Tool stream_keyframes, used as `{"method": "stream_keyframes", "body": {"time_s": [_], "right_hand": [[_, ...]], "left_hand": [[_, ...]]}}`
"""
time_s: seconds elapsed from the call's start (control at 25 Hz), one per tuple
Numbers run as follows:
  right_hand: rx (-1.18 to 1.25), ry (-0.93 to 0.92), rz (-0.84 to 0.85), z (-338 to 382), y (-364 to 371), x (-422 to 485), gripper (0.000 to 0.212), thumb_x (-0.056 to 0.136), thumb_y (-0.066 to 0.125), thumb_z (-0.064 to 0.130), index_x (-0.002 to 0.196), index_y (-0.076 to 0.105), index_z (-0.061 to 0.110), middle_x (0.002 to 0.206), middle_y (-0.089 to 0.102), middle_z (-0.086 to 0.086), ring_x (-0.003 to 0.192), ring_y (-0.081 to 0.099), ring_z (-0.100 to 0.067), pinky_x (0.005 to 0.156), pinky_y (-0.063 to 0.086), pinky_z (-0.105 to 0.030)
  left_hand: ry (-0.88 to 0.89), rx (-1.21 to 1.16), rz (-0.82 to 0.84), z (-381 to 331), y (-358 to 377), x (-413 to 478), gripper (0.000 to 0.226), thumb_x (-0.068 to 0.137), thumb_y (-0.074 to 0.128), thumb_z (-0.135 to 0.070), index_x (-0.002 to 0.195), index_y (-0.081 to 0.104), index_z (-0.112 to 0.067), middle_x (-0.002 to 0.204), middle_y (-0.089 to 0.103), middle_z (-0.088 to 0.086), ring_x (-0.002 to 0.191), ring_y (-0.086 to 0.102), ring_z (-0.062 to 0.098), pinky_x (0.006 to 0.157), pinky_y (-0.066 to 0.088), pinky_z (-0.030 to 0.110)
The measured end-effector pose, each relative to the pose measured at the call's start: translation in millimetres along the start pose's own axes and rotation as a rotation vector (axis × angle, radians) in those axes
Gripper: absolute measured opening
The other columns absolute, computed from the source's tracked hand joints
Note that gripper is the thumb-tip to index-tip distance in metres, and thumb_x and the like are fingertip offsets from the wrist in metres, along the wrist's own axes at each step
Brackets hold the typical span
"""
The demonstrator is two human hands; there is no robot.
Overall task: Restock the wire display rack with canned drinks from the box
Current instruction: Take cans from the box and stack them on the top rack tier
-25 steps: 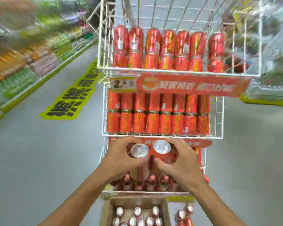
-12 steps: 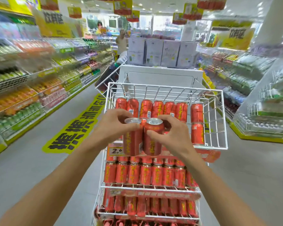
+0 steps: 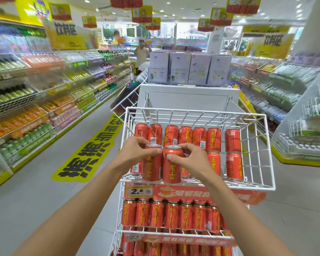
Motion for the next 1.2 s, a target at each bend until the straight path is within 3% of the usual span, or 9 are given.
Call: {"method": "stream_keyframes", "body": {"time_s": [0.08, 0.2, 0.4, 0.64, 0.76, 0.92, 1.08, 1.2], "right_hand": [[0.007, 0.039, 0.062, -3, -3, 7, 0.066, 0.062, 0.091, 0.060, 0.117, 0.070, 0.030, 0.112, 0.073, 0.013, 0.108, 0.066, -0.006, 0.090, 0.054, -0.027], [0.032, 0.083, 0.145, -9, 0, 17, 0.056, 0.066, 0.093, 0.051, 0.114, 0.070, 0.033, 0.111, 0.073, 0.013, 0.110, 0.065, -0.006, 0.090, 0.055, -0.029], [-0.044, 0.116, 0.095, -24, 27, 42, 0.074, 0.061, 0.092, 0.059, 0.122, 0.069, 0.024, 0.113, 0.074, 0.008, 0.108, 0.069, -0.010, 0.096, 0.059, -0.037], [-0.140, 0.123, 0.107, -36, 48, 60, 0.058, 0.074, 0.090, 0.046, 0.121, 0.069, 0.017, 0.107, 0.071, 0.011, 0.096, 0.069, -0.006, 0.077, 0.057, -0.019], [-0.177, 0.133, 0.114, -39, 51, 68, 0.064, 0.071, 0.089, 0.053, 0.121, 0.073, 0.015, 0.107, 0.075, 0.008, 0.101, 0.071, -0.011, 0.087, 0.061, -0.031], [-0.206, 0.111, 0.101, -35, 55, 69, 0.054, 0.077, 0.088, 0.044, 0.118, 0.071, 0.014, 0.101, 0.065, 0.010, 0.098, 0.064, -0.010, 0.069, 0.047, -0.015], [-0.206, 0.105, 0.033, -34, 59, 66, 0.056, 0.078, 0.088, 0.045, 0.119, 0.071, 0.011, 0.106, 0.069, 0.003, 0.095, 0.062, -0.012, 0.075, 0.046, -0.022], [-0.211, 0.127, 0.015, -36, 62, 64, 0.052, 0.078, 0.087, 0.046, 0.113, 0.073, 0.010, 0.099, 0.067, 0.004, 0.093, 0.062, -0.014, 0.074, 0.051, -0.026]], "left_hand": [[-0.036, -0.019, 0.120, 9, -4, 6, 0.067, 0.052, 0.096, -0.050, 0.103, 0.075, -0.012, 0.093, 0.075, 0.017, 0.091, 0.074, 0.026, 0.090, 0.060, 0.049], [-0.086, -0.041, 0.170, 15, -6, 11, 0.063, 0.057, 0.098, -0.034, 0.110, 0.071, -0.014, 0.104, 0.075, 0.017, 0.101, 0.073, 0.030, 0.092, 0.060, 0.048], [-0.128, 0.088, 0.041, 30, -1, 31, 0.061, 0.060, 0.096, -0.033, 0.109, 0.065, -0.013, 0.102, 0.072, 0.015, 0.094, 0.073, 0.030, 0.084, 0.062, 0.048], [-0.131, 0.237, -0.108, 46, 17, 43, 0.037, 0.073, 0.092, -0.025, 0.074, 0.056, -0.016, 0.073, 0.065, 0.003, 0.067, 0.063, 0.020, 0.063, 0.054, 0.039], [-0.139, 0.229, -0.103, 51, 17, 47, 0.029, 0.077, 0.089, -0.024, 0.074, 0.061, -0.018, 0.071, 0.067, -0.001, 0.065, 0.066, 0.017, 0.056, 0.051, 0.029], [-0.121, 0.255, -0.092, 56, 16, 52, 0.022, 0.082, 0.084, -0.026, 0.093, 0.073, -0.010, 0.083, 0.075, 0.003, 0.075, 0.073, 0.019, 0.071, 0.062, 0.038], [-0.101, 0.379, -0.063, 58, 15, 54, 0.031, 0.083, 0.081, -0.037, 0.099, 0.072, -0.012, 0.089, 0.076, 0.004, 0.080, 0.073, 0.021, 0.077, 0.062, 0.045], [-0.064, 0.458, -0.060, 53, 15, 54, 0.029, 0.082, 0.082, -0.032, 0.094, 0.070, -0.009, 0.088, 0.074, 0.006, 0.081, 0.070, 0.023, 0.076, 0.060, 0.043]]}}
Point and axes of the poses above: each hand's wrist, its own x-axis towards the middle knuckle, its own y-axis out of the palm, z = x × y, the point moved 3 cm from there along x, towards the middle knuckle
